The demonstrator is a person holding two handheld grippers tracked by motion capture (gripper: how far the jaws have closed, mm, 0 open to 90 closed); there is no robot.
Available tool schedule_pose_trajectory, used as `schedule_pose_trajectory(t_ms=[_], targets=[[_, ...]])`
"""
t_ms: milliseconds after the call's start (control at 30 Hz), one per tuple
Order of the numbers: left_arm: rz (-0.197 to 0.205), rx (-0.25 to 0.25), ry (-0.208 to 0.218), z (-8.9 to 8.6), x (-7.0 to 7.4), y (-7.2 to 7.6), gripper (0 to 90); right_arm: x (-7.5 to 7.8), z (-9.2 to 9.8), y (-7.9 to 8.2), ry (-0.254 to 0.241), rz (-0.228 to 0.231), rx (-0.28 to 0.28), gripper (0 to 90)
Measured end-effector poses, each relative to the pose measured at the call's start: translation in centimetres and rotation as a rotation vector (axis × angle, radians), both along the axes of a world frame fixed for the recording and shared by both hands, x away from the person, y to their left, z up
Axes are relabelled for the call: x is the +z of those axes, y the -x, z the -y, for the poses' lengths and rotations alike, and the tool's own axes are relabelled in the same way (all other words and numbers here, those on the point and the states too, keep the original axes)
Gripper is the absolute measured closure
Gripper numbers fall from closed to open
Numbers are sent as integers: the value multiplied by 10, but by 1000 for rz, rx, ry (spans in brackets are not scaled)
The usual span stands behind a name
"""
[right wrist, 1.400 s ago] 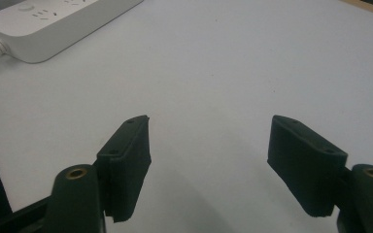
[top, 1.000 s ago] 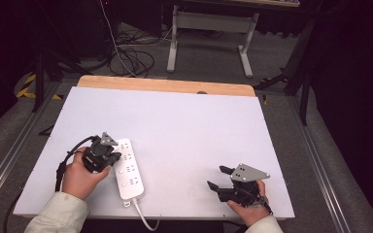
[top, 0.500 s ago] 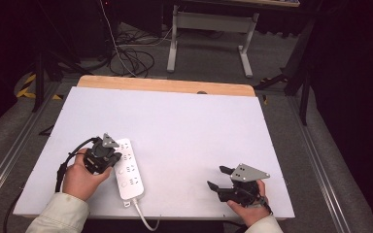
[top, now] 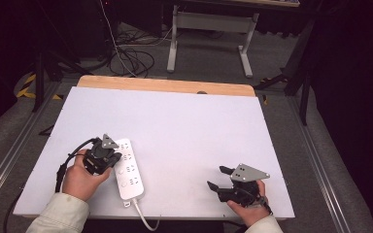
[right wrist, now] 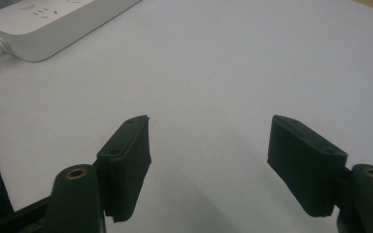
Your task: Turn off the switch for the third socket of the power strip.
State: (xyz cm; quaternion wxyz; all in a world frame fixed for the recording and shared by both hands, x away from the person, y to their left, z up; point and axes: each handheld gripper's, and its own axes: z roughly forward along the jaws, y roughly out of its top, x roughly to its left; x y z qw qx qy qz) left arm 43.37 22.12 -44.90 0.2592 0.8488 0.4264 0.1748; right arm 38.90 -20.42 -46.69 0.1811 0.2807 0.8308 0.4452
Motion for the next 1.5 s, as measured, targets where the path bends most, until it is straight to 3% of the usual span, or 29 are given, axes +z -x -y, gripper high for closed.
schedule_pose_trajectory(t_ms=[333, 467, 500, 533, 567, 667, 1000, 1333, 1500], targets=[[15, 7, -28, 4, -1, 0, 900, 0, 0, 0, 5, -2, -2, 327], [17, 9, -12, 3, -1, 0, 900, -1, 0, 0, 2, -2, -3, 327], [55, 34, -26, 3, 0, 0, 900, -1, 0, 0, 2, -2, -4, 327], [53, 62, -65, 3, 0, 0, 900, -1, 0, 0, 1, -2, -4, 327], [53, 62, -65, 3, 0, 0, 900, -1, 0, -1, 1, -2, -3, 327], [31, 45, -18, 0, 5, 0, 900, -1, 0, -1, 5, -3, -3, 327], [41, 24, 47, -3, 20, 9, 899, -1, 0, -1, 5, -5, -2, 327], [50, 7, 46, -5, 30, 15, 899, -1, 0, -1, 7, -7, 1, 327], [57, 6, 68, -7, 33, 16, 895, -1, 0, -1, 7, -8, 2, 327]])
